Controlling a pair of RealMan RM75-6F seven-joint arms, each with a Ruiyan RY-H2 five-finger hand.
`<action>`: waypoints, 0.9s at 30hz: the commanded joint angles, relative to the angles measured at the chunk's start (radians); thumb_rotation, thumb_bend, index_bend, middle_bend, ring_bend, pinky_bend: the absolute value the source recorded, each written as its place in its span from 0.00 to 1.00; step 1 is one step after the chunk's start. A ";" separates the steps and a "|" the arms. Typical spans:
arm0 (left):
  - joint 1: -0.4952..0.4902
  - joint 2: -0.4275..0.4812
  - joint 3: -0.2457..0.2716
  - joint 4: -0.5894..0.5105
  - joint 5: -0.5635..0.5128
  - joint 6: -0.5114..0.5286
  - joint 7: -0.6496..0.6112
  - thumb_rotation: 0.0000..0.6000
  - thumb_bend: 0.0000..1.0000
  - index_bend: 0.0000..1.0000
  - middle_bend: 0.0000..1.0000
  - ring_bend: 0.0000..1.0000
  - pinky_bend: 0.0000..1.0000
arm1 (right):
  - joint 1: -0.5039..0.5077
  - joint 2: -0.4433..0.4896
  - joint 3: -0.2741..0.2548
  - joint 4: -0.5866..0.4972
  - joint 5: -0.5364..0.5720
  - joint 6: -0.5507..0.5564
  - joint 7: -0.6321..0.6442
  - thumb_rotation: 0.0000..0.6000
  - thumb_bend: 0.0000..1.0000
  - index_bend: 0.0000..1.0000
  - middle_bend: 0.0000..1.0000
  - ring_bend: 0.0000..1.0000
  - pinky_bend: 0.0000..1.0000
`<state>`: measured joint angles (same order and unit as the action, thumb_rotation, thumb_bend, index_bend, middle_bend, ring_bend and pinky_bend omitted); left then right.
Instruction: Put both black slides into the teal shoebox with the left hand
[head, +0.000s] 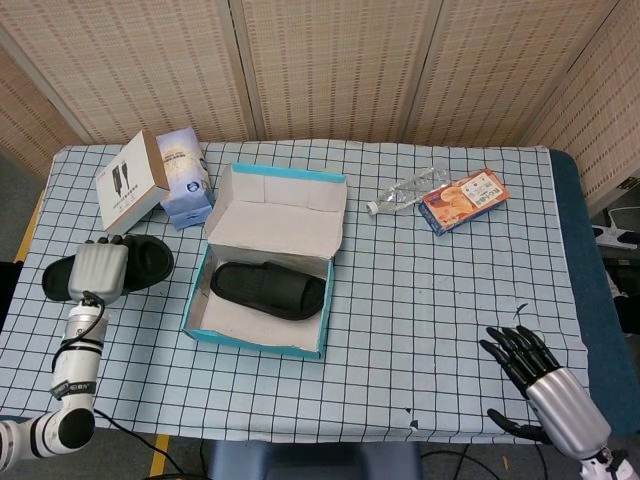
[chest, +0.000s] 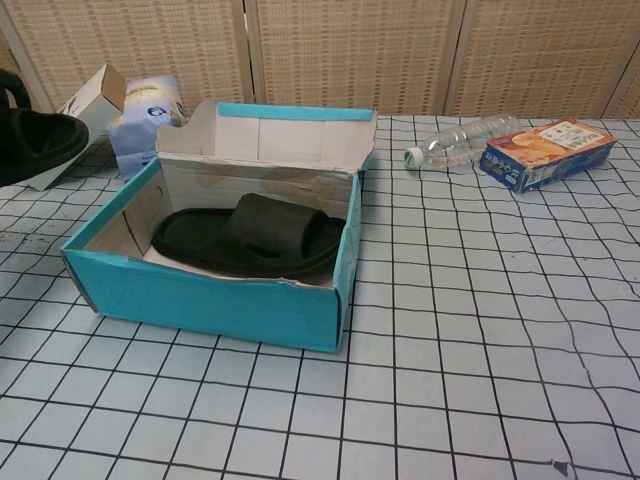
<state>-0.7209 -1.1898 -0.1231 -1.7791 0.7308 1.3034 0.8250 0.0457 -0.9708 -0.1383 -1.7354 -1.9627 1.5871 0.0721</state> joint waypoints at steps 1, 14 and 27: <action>-0.011 0.049 -0.015 -0.133 0.033 0.003 0.024 1.00 0.42 0.49 0.63 0.58 0.55 | 0.007 -0.010 0.000 0.005 0.007 -0.013 0.003 0.88 0.15 0.00 0.00 0.00 0.00; -0.112 -0.089 -0.009 -0.315 0.056 0.021 0.206 1.00 0.42 0.49 0.63 0.58 0.55 | 0.034 -0.030 -0.010 0.052 0.019 -0.047 0.069 0.88 0.15 0.00 0.00 0.00 0.00; -0.166 -0.405 0.076 0.000 0.186 0.028 0.305 1.00 0.42 0.49 0.63 0.58 0.54 | 0.030 -0.025 -0.020 0.093 0.040 -0.031 0.114 0.88 0.15 0.00 0.00 0.00 0.00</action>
<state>-0.8809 -1.5562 -0.0680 -1.8202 0.8851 1.3238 1.1113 0.0763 -0.9965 -0.1590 -1.6436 -1.9239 1.5548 0.1852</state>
